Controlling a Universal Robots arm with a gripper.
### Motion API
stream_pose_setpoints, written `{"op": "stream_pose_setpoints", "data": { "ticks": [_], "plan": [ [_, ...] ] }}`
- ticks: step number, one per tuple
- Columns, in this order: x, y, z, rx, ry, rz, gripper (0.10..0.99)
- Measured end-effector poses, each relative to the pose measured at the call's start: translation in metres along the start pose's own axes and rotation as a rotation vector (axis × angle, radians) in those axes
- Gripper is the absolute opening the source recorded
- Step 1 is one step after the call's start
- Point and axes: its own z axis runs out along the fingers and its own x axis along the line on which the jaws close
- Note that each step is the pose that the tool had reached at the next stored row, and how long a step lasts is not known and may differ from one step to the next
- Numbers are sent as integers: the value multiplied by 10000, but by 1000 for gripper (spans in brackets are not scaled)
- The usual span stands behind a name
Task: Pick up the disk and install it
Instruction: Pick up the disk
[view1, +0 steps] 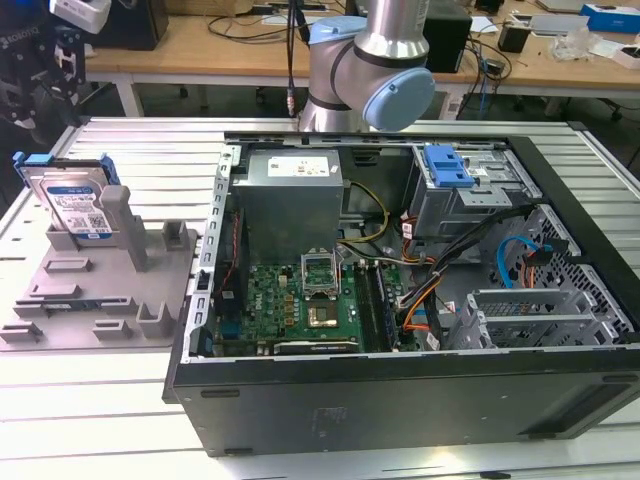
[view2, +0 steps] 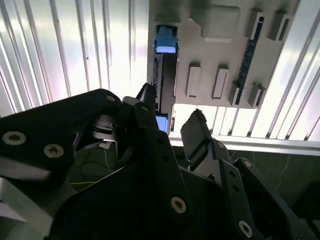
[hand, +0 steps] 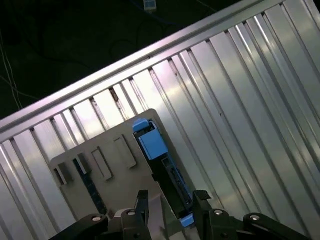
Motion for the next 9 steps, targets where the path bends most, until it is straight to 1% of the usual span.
{"op": "stream_pose_setpoints", "data": {
  "ticks": [1, 4, 7, 9],
  "plan": [
    [0, 0, 2, -2, 19, -315, 482],
    [0, 0, 7, -6, 49, -904, 482],
    [0, 0, 15, -17, 86, -1813, 482],
    [0, -1, 17, -22, 100, -2199, 482]
  ]
}}
